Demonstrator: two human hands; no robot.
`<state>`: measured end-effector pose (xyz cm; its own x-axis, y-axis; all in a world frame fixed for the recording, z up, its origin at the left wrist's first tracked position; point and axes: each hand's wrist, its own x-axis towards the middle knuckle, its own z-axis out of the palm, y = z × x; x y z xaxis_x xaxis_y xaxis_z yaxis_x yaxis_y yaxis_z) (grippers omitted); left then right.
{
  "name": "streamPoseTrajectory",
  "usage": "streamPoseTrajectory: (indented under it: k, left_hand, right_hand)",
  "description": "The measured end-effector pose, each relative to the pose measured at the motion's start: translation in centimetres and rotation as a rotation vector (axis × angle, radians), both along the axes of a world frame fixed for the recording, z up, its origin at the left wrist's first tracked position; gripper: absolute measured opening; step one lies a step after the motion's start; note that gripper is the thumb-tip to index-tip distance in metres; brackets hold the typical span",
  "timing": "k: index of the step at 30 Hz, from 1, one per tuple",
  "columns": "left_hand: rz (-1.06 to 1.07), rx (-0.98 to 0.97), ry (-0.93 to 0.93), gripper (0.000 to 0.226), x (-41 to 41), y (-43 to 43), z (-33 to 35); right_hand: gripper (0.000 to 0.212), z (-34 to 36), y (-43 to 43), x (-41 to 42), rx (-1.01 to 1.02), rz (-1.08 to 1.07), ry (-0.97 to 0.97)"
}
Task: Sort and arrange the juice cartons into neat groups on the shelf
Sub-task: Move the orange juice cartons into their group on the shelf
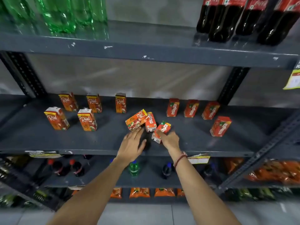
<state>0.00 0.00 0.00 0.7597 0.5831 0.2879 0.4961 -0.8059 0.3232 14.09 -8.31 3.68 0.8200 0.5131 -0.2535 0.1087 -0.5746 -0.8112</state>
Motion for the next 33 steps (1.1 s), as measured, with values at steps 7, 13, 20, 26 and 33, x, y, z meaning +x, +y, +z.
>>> streamPoseTrajectory:
  k: [7, 13, 20, 26, 33]
  left_hand:
    - [0.066, -0.047, 0.132, 0.056, 1.1, -0.1, -2.8]
    - [0.073, 0.022, 0.11, 0.053, 1.0, -0.1, -3.0]
    - [0.072, 0.04, 0.108, 0.057, 0.8, -0.2, -2.7]
    - [0.064, 0.027, 0.103, 0.063, 0.8, -0.3, -2.7]
    - [0.036, -0.004, 0.135, 0.065, 0.5, -0.3, -2.4]
  right_hand:
    - [0.082, -0.4, 2.9, 0.1, -0.049, -0.114, 0.26]
    - [0.091, -0.3, 3.8, 1.5, -0.067, -0.086, 0.38]
    - [0.069, -0.4, 2.4, 1.9, 0.149, -0.076, 0.538]
    - [0.058, -0.4, 0.1, 0.0, 0.406, 0.019, 0.556]
    - [0.076, -0.3, -0.2, -2.2, 0.357, 0.242, 0.323]
